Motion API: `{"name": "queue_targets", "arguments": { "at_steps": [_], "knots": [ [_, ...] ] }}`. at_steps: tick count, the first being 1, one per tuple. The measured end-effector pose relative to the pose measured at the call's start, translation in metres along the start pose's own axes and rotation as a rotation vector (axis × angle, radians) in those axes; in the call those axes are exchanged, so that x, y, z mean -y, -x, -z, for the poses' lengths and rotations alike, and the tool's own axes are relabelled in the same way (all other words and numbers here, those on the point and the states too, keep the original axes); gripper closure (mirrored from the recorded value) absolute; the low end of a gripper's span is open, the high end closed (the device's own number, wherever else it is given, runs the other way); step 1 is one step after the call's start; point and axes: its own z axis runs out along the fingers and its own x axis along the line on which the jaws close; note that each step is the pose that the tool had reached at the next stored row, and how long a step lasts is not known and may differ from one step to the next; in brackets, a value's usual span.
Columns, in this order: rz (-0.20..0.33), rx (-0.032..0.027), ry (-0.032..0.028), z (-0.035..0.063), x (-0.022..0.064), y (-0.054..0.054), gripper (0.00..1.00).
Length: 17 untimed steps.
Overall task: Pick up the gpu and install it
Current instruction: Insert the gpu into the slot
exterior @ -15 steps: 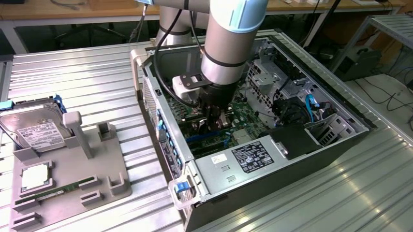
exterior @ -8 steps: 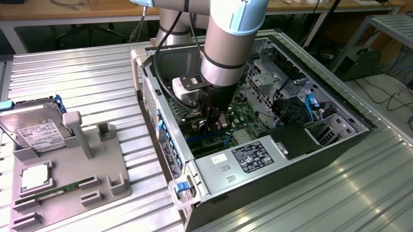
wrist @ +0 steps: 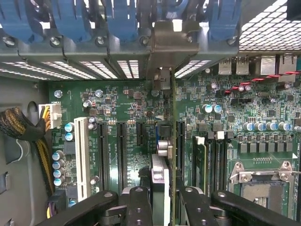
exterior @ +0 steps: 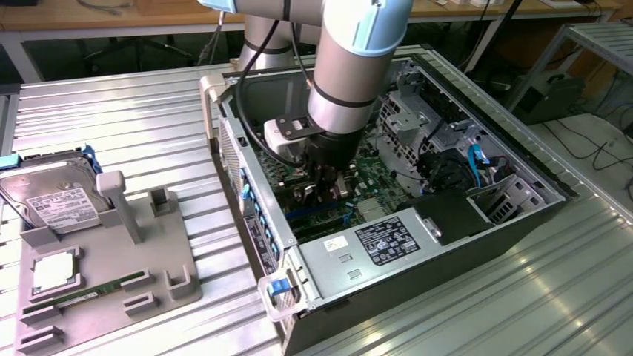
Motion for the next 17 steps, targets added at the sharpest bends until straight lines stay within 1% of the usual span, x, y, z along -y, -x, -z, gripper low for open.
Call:
{"name": "queue_targets", "arguments": {
  "at_steps": [3, 5, 17],
  "knots": [
    [0.0, -0.0003, 0.006, -0.0011, 0.0, 0.0, 0.72],
    [0.0, -0.0006, 0.0088, -0.0016, -0.0001, -0.0001, 0.72],
    [0.0, -0.0001, 0.0088, -0.0021, -0.0001, -0.0001, 0.72]
  ]
}}
